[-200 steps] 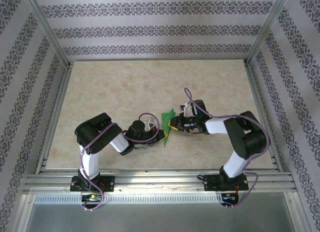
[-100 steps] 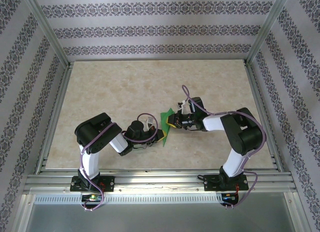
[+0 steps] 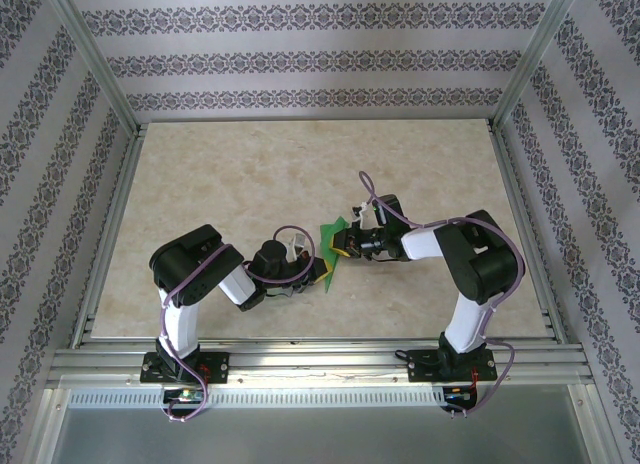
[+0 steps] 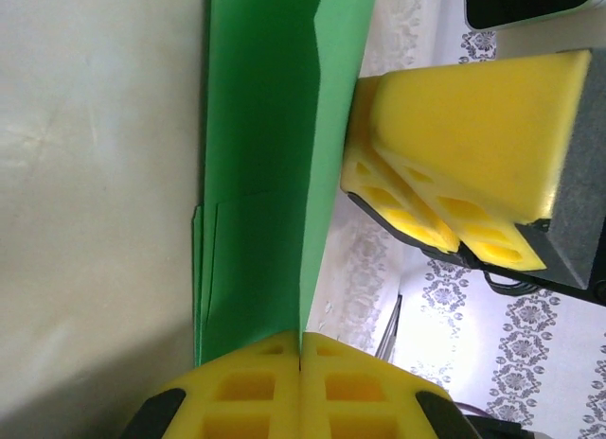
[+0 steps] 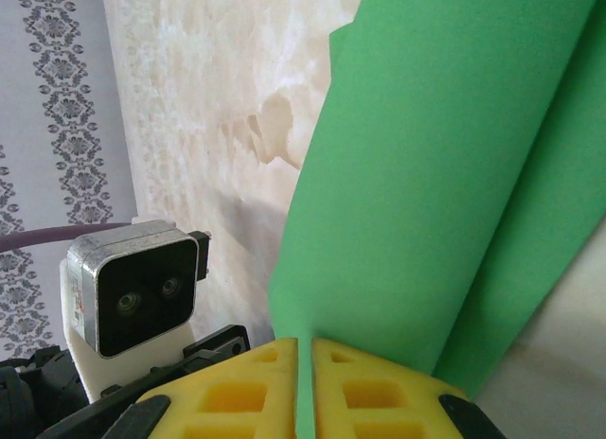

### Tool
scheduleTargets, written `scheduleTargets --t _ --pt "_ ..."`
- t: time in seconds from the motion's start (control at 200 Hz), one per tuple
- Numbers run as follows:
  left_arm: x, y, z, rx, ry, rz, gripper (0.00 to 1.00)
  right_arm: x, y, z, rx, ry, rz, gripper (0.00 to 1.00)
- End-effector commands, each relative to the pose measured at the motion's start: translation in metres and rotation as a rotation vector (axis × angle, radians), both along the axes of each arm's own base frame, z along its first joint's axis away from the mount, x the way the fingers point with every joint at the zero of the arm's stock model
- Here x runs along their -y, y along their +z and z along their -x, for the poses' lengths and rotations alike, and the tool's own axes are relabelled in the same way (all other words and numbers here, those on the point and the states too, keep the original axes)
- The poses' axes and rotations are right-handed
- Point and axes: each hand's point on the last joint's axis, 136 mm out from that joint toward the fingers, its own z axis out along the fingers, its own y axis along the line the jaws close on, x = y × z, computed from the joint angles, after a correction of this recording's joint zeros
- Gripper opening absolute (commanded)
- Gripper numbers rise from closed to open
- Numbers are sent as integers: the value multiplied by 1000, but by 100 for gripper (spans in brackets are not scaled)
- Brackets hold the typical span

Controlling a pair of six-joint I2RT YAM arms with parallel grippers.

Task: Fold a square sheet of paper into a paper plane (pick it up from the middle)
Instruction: Fold the wing for the fifth time at the center of the table.

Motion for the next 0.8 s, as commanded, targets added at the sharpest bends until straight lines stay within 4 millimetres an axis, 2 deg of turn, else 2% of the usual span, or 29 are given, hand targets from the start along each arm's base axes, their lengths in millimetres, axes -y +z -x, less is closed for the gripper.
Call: scheduleTargets --t 0.0,0.525,0.744,0.794 --pt "-14 -32 4 -82 20 -73 0 -3 -2 -5 23 12 18 13" --pt "-16 -40 6 -142 26 -82 0 3 -23 -5 -14 -15 83 13" --pt "-20 -43 7 -149 35 -91 0 7 -35 2 -46 -9 121 13" --pt "-20 -43 8 -150 34 -93 5 8 -38 4 -51 -4 143 13"
